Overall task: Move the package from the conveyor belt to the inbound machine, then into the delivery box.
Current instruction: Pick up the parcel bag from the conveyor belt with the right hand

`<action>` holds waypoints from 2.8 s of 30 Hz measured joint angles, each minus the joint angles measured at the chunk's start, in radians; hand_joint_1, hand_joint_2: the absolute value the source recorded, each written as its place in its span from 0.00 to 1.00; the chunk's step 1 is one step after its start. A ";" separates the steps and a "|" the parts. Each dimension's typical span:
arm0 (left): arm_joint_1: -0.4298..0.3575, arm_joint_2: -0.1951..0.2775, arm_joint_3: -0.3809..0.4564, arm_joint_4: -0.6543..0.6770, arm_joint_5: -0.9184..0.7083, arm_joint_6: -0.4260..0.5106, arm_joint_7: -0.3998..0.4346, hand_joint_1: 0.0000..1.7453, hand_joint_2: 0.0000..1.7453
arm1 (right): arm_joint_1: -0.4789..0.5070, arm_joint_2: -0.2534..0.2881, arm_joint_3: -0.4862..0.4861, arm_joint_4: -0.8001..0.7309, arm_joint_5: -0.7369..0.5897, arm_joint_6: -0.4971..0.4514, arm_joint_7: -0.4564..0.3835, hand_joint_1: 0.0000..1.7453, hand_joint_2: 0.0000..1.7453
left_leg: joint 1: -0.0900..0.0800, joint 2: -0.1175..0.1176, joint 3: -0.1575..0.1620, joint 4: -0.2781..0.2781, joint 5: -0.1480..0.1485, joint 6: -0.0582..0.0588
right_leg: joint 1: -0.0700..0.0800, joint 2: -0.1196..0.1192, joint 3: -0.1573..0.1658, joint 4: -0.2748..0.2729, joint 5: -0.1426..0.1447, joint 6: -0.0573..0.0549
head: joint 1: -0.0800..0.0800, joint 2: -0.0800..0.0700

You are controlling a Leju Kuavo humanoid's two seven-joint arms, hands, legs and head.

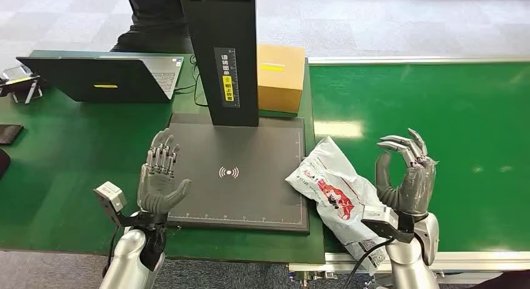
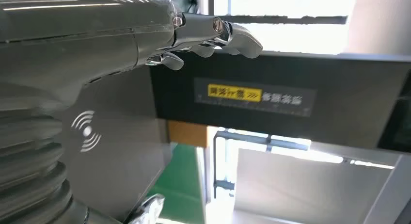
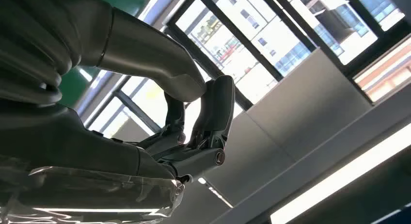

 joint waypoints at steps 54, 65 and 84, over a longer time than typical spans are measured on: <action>0.096 -0.019 0.050 -0.105 -0.042 -0.019 0.071 0.00 1.00 | 0.151 0.041 -0.078 0.199 0.239 0.488 0.781 0.00 1.00 | 0.000 -0.003 -0.001 0.000 -0.001 0.001 | 0.000 -0.002 -0.001 0.000 -0.002 0.001 | 0.000 0.000; 0.096 -0.019 0.050 -0.104 -0.043 -0.025 0.086 0.00 1.00 | 0.129 0.034 -0.082 0.264 0.140 0.532 0.772 1.00 1.00 | 0.000 -0.002 0.000 0.000 -0.001 0.001 | 0.000 -0.002 0.000 0.000 -0.002 0.001 | 0.000 0.000; 0.096 -0.019 0.053 -0.103 -0.039 -0.034 0.092 0.00 1.00 | 0.123 0.025 -0.093 0.274 0.021 0.563 0.692 1.00 1.00 | 0.000 -0.001 0.001 0.000 -0.001 0.000 | 0.001 0.000 0.000 0.000 -0.001 0.000 | 0.000 0.000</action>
